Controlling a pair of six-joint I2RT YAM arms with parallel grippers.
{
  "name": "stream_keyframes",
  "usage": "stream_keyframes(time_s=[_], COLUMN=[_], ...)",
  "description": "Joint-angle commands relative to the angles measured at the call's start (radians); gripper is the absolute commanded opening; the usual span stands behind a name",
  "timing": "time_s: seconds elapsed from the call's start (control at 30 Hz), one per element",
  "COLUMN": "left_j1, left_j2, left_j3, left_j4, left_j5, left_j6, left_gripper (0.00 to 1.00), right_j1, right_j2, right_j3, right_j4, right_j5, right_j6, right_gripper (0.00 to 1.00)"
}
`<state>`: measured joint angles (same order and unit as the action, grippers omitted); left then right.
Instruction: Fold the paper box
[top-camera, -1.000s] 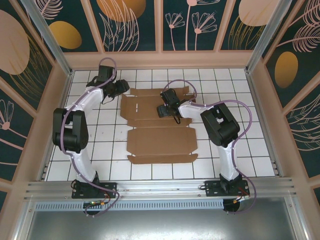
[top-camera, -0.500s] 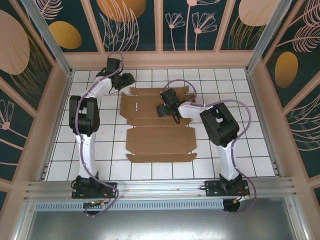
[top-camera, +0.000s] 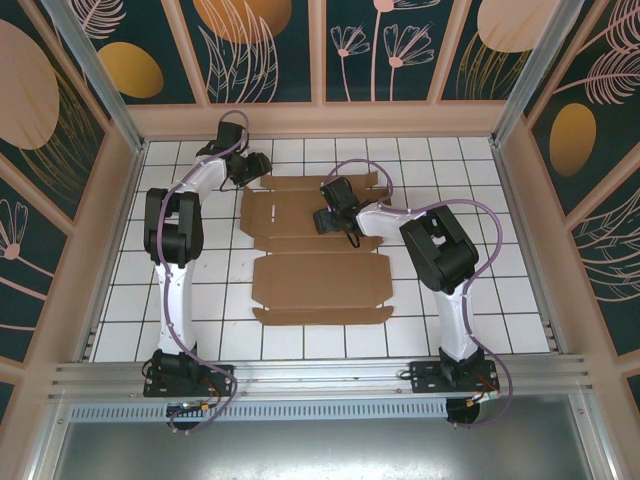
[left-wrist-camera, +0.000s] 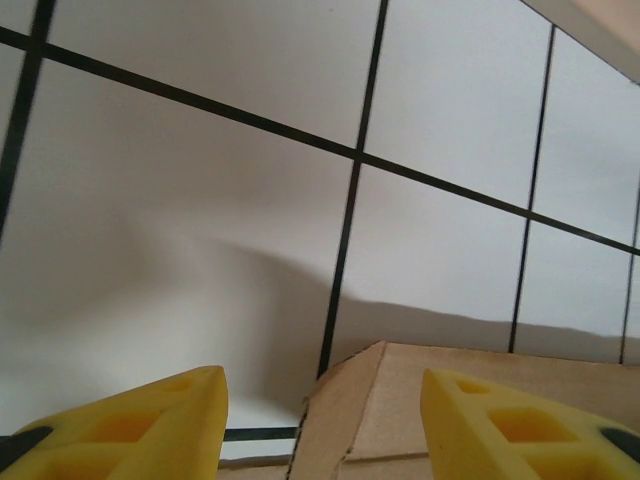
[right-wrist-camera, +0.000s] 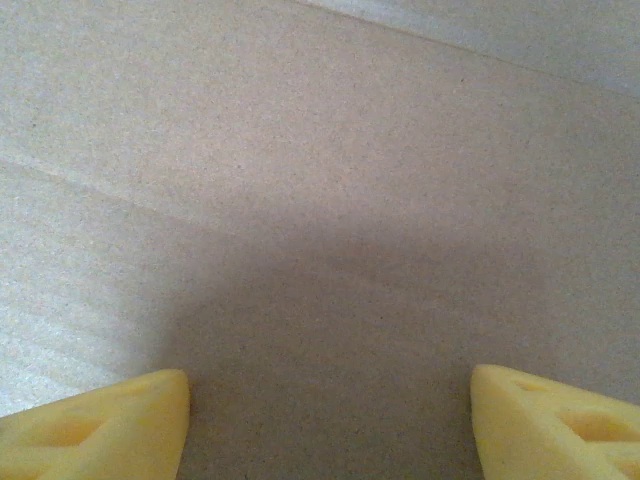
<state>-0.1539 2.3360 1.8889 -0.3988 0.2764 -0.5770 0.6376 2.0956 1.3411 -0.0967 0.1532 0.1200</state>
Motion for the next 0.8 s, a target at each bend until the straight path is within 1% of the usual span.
stream_keyframes(time_s=[0.0, 0.1, 0.2, 0.4, 0.5, 0.63, 0.77], left_j1=[-0.003, -0.009, -0.012, -0.016, -0.016, -0.025, -0.055], left_j2=[0.019, 0.017, 0.033, 0.03, 0.036, 0.044, 0.037], left_j3=[-0.003, -0.003, 0.024, 0.053, 0.069, 0.082, 0.089], left_j4=[0.025, 0.039, 0.016, -0.04, -0.06, -0.059, -0.046], left_j5=[0.095, 0.122, 0.116, 0.009, -0.018, 0.01, 0.032], left_j6=[-0.027, -0.036, -0.034, -0.013, -0.009, -0.017, -0.02], left_gripper=[0.53, 0.53, 0.53, 0.52, 0.52, 0.51, 0.5], right_j1=[0.0, 0.0, 0.0, 0.0, 0.0, 0.0, -0.001], right_j2=[0.101, 0.102, 0.101, 0.106, 0.11, 0.118, 0.122], right_j3=[-0.046, -0.043, -0.041, -0.039, -0.039, -0.032, -0.031], right_j4=[-0.138, -0.141, -0.143, -0.149, -0.147, -0.152, -0.152], right_j5=[-0.013, -0.011, -0.011, -0.01, -0.012, -0.015, -0.016], right_j6=[-0.002, -0.004, -0.005, -0.007, -0.007, -0.008, -0.009], right_gripper=[0.72, 0.72, 0.72, 0.72, 0.72, 0.72, 0.72])
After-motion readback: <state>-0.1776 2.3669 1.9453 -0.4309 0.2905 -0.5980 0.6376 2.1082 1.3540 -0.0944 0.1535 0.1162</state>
